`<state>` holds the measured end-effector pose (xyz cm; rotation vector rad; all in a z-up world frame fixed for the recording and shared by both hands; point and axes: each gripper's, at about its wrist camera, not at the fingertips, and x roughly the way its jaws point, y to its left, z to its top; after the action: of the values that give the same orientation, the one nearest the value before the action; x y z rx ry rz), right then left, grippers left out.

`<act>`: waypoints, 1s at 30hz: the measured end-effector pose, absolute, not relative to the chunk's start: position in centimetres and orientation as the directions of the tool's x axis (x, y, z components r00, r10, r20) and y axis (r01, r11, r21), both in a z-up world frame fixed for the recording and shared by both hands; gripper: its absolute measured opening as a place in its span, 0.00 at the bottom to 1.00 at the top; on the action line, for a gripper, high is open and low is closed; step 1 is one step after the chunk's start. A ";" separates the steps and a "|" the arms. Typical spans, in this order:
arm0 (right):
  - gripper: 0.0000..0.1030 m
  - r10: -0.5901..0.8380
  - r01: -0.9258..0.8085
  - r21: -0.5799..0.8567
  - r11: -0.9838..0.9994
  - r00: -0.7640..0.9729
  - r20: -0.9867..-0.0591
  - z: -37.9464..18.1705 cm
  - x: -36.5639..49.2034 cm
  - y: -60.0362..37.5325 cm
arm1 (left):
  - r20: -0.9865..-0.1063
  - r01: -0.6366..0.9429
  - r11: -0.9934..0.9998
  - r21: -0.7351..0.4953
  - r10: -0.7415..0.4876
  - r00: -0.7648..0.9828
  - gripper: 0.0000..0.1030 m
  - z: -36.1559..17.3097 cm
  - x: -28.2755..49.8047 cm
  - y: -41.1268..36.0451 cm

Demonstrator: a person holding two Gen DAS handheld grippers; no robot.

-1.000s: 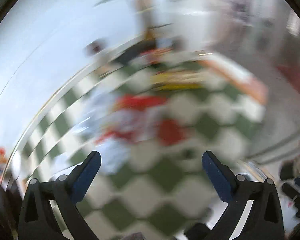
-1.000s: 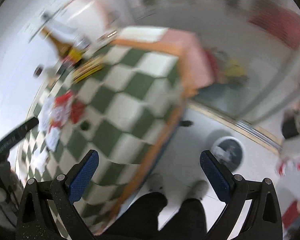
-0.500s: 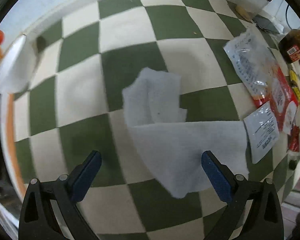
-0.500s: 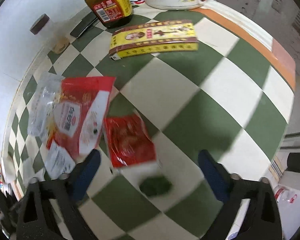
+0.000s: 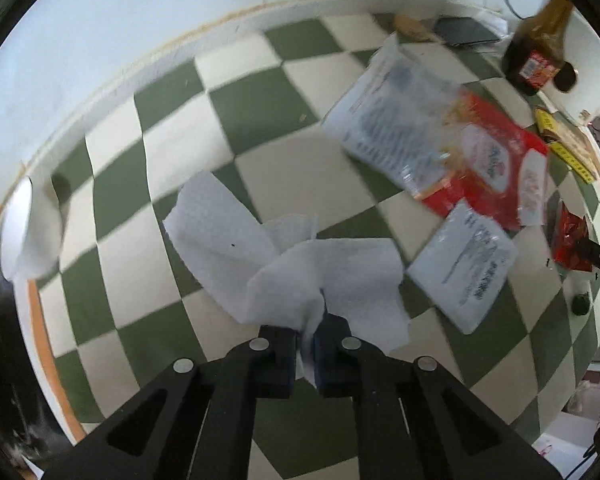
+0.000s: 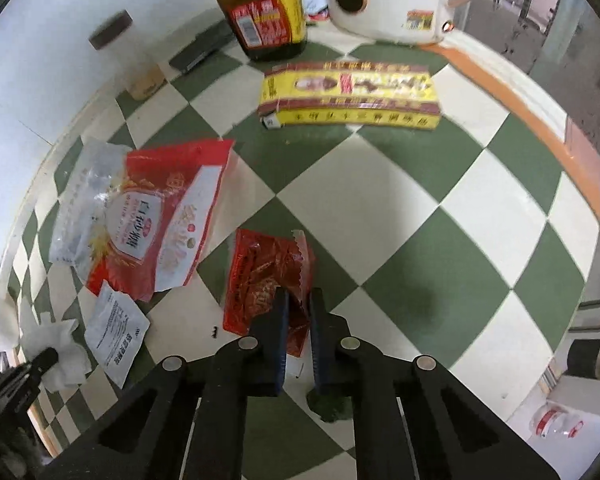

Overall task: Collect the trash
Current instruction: 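Grasp the white tissue with the left tool while the right tool grasps the red wrapper, then carry the tissue and red wrapper over the bin and open both tools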

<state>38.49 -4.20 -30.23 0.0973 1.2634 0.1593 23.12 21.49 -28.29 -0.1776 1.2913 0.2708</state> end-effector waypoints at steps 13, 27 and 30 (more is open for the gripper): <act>0.07 0.219 0.040 0.266 0.963 0.458 -0.861 -22.7 35.3 -13.3 | -0.901 -0.117 0.993 -0.006 0.046 0.431 0.03 -17.7 29.4 11.1; 0.06 0.027 0.493 0.290 0.821 0.473 -0.881 -24.0 20.2 -40.6 | -0.914 0.419 0.906 -0.068 -0.225 0.339 0.03 -18.1 28.8 -20.9; 0.06 -0.013 0.598 0.285 0.749 0.444 -0.896 -26.4 15.5 -46.7 | -0.932 0.509 0.856 -0.092 -0.254 0.258 0.03 -20.5 27.1 -27.7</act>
<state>15.48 -46.70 -26.42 0.6400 1.0550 -0.4127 27.06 -27.68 -20.47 0.2466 1.2042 -0.5244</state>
